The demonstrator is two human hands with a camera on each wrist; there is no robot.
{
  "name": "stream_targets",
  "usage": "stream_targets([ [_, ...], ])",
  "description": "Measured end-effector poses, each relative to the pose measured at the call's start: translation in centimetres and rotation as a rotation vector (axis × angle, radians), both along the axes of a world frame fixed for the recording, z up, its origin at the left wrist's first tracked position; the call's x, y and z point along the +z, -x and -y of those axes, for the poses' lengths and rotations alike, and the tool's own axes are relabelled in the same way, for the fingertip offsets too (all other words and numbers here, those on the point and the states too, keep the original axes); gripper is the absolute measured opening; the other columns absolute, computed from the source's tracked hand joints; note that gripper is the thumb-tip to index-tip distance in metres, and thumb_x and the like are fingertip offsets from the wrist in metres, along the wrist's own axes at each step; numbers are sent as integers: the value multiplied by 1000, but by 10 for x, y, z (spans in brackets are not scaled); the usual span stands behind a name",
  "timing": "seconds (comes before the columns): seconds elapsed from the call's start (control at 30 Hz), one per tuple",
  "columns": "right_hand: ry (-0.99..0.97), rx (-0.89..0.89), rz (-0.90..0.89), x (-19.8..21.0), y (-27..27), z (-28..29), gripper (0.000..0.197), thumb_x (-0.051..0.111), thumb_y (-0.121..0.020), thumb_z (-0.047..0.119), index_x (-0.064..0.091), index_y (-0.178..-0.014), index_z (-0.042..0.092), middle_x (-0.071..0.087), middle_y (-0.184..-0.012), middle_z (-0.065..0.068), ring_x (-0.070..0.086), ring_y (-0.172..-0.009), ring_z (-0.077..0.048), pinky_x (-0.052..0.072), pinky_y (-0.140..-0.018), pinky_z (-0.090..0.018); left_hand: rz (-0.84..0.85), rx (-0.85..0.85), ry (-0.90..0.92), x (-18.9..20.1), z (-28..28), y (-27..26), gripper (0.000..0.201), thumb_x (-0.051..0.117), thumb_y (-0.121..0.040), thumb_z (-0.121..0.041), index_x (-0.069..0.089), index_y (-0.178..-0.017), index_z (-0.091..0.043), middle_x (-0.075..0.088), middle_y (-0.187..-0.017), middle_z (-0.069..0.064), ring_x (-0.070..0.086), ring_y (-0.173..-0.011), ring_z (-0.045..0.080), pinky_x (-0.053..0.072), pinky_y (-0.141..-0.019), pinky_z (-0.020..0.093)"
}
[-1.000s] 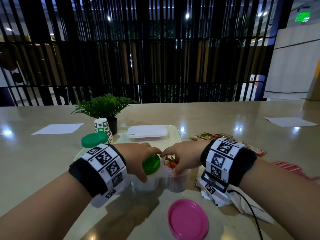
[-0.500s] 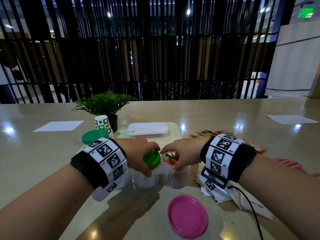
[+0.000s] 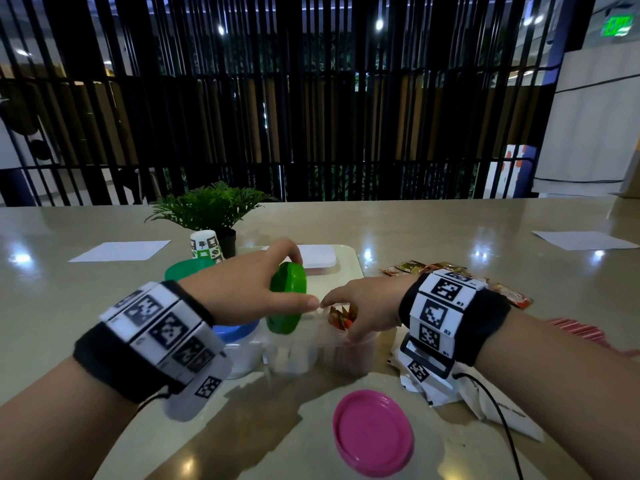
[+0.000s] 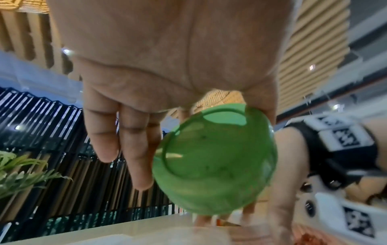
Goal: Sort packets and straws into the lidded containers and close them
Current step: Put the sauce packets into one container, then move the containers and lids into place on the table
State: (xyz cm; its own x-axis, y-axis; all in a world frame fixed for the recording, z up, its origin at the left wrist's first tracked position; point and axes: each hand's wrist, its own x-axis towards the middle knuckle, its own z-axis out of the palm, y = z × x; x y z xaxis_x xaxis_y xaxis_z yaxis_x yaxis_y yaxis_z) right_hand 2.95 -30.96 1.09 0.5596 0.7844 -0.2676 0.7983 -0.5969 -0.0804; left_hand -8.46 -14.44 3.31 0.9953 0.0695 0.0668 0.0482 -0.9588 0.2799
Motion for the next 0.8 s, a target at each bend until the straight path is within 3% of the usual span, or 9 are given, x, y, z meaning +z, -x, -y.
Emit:
stream_targets([
  [0.13,-20,1,-1,0,0,1,69,67,-85,38,32,-145,33,39,-146,6,40,-131,-17,32,-91,-25,32,-97,89,-8,0,34,67,60,-56,-83,33,-101,-42,57,-83,-6,53,-74,-1,45,-66,19],
  [0.23,-19,6,-3,0,1,0,69,67,-86,37,33,-145,32,39,-146,5,40,-130,-17,31,-90,-24,-35,-117,8,-13,0,45,78,57,-41,-94,34,-95,-43,57,-87,-9,54,-79,8,50,-72,31],
  [0.4,-19,1,2,-1,1,0,68,67,-85,37,34,-144,33,40,-146,4,41,-129,-18,32,-89,-25,-233,-170,-147,-29,14,47,64,76,-57,-72,42,-96,-34,55,-95,-13,53,-85,7,50,-74,31],
  [0.67,-16,2,-5,-1,0,1,67,66,-86,38,33,-145,33,38,-147,5,40,-130,-18,31,-90,-25,-477,-242,-418,-59,19,45,66,72,-63,-71,57,-109,-26,55,-110,-8,56,-95,14,52,-84,36],
  [0.8,-16,0,-2,-3,-1,0,68,67,-85,40,33,-144,34,39,-146,5,41,-129,-18,34,-91,-27,-516,-228,-485,-60,20,42,67,72,-71,-64,53,-123,-26,54,-118,-5,55,-102,15,49,-84,30],
])
